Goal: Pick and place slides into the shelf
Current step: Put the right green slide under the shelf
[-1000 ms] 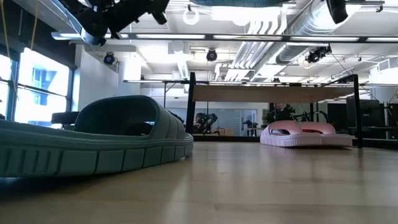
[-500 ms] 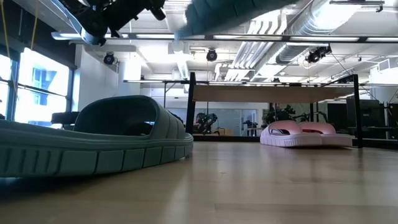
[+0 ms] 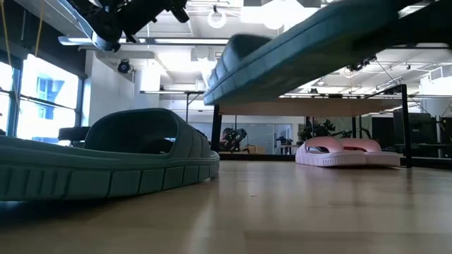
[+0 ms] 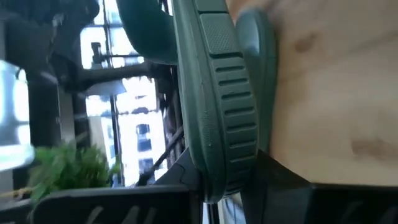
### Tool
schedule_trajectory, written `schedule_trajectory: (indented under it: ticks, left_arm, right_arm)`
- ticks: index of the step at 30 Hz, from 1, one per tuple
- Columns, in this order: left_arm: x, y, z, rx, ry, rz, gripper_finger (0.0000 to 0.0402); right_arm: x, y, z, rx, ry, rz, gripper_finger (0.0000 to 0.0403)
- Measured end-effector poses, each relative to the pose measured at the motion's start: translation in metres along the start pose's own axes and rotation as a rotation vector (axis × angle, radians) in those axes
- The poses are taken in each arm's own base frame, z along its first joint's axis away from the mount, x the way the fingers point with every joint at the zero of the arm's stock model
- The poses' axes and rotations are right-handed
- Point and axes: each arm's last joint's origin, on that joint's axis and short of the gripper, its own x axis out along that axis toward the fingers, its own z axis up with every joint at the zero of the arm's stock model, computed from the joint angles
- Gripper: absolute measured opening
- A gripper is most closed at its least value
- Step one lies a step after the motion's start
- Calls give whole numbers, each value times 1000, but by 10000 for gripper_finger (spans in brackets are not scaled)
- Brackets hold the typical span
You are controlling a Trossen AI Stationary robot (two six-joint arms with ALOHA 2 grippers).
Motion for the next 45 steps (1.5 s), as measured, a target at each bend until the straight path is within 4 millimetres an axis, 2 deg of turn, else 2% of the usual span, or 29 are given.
schedule_trajectory:
  ticks: [6, 11, 15, 22, 27, 30, 36, 39, 45]
  left_arm:
    - [0, 0, 0, 0, 3, -3, 183]
    - [0, 0, 0, -2, 4, -3, 183]
    - [0, 0, 0, -12, 6, -6, 184]
    - [0, -1, -1, -26, 23, -33, 184]
    - [0, -2, -1, -27, 36, -56, 184]
    - [0, -2, -2, -27, 39, -59, 184]
    - [0, -2, -2, -27, 39, -60, 184]
    - [0, -2, -2, -27, 40, -60, 184]
    - [0, -2, -2, -27, 44, -67, 184]
  right_arm:
    - [43, -2, 7, -10, -153, 21, 37]
    - [59, -5, 17, -44, -176, -35, 37]
    - [62, -7, 21, -66, -179, -62, 37]
    - [62, 1, 18, -57, -122, -125, 37]
    - [65, 10, 10, -159, -30, -303, 37]
    - [61, 16, 4, -234, 13, -339, 37]
    - [54, 23, -16, -289, 254, -352, 36]
    - [47, 27, -26, -307, 327, -307, 36]
    - [17, 21, -36, -350, 276, -226, 36]
